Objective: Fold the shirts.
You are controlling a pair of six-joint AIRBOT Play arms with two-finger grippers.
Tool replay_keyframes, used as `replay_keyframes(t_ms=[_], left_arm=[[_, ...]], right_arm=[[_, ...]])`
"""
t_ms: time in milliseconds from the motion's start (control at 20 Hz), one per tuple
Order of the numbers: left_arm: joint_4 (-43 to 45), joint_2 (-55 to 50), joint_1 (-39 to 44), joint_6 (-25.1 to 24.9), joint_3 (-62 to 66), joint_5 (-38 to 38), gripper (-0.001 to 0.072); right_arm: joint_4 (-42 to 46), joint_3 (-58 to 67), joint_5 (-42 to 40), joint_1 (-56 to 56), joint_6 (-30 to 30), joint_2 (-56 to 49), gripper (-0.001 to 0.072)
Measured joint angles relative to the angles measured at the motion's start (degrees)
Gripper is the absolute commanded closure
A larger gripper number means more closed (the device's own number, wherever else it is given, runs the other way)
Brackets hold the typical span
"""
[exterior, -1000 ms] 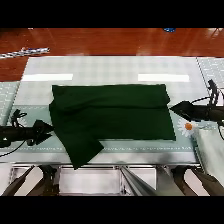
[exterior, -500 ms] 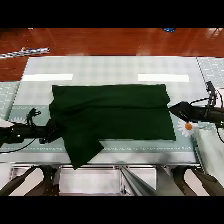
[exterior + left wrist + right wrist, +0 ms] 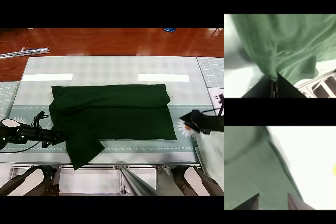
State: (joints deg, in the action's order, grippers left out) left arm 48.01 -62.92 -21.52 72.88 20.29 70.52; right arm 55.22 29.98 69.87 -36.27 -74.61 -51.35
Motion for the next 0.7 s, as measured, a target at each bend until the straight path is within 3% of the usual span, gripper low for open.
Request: replay_keyframes(t_ms=[500,700], left_arm=[[-0.5,0.0,0.1,0.0,0.0,0.9,0.069],[-0.5,0.0,0.1,0.0,0.0,1.0,0.069]], right_arm=[[6.1,-9.7,1.7,-1.7,-4.8,-1.1,0.0307],[2.2,-10.0,0.6,-1.7,-3.5,-4.6,0.0309]])
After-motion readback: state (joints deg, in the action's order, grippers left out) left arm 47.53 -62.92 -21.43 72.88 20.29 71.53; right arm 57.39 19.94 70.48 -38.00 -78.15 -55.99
